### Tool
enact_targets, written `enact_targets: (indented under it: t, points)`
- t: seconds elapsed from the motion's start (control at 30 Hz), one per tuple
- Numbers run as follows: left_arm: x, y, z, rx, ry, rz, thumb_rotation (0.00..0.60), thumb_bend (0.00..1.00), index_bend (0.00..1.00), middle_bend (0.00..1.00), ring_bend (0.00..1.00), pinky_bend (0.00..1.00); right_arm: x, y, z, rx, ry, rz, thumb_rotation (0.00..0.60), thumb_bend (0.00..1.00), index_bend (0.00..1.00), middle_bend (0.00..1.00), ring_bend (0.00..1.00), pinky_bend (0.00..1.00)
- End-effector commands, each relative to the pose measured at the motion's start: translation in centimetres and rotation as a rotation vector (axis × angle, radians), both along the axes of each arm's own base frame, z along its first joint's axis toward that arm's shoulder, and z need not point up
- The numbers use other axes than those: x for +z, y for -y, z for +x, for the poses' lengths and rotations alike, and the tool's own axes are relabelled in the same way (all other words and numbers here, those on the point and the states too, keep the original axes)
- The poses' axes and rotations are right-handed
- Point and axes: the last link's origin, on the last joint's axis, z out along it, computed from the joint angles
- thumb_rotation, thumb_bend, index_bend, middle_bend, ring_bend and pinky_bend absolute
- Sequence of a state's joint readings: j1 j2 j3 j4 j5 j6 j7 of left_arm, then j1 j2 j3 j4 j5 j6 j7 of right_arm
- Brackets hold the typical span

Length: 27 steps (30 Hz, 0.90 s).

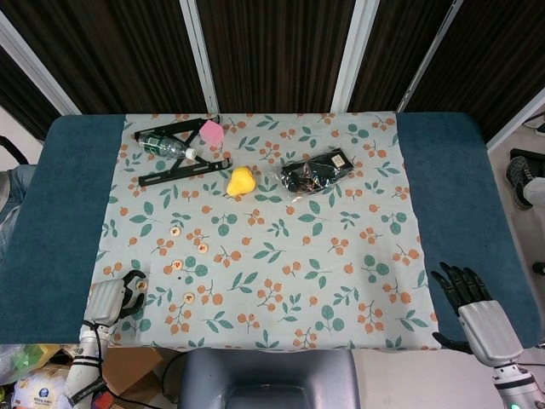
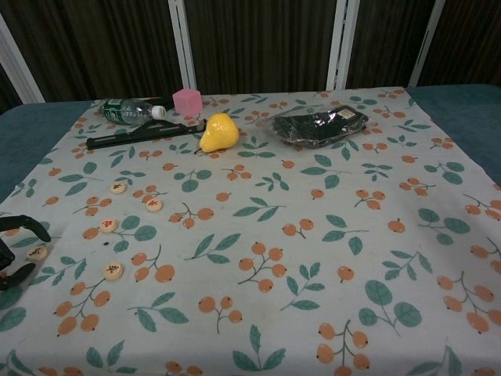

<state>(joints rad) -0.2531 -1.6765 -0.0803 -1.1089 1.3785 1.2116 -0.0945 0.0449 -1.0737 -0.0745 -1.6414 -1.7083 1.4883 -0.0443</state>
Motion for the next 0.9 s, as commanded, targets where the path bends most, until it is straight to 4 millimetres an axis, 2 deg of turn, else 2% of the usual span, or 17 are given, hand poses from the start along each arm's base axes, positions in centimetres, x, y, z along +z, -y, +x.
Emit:
enact_targets:
  t: [0.03, 0.6, 0.9]
  points:
    - [-0.07, -0.08, 0.06, -0.003, -0.005, 0.001, 0.600, 0.42, 0.38, 1.00, 1.00, 1.00, 0.03, 0.02, 0.00, -0.001, 0.001, -0.002, 0.600, 0.20, 0.00, 0.00, 0.00, 0.02]
    - [-0.38, -0.56, -0.12, 0.005, -0.014, -0.009, 0.600, 0.42, 0.44, 1.00, 1.00, 1.00, 0.12, 0.10, -0.02, -0.002, 0.004, -0.007, 0.600, 0.20, 0.00, 0.00, 0.00, 0.02]
    - [-0.28, -0.79, -0.07, 0.003, -0.015, -0.003, 0.600, 0.42, 0.50, 1.00, 1.00, 1.00, 0.11, 0.13, -0.01, 0.000, 0.005, -0.010, 0.600, 0.20, 0.00, 0.00, 0.00, 0.02]
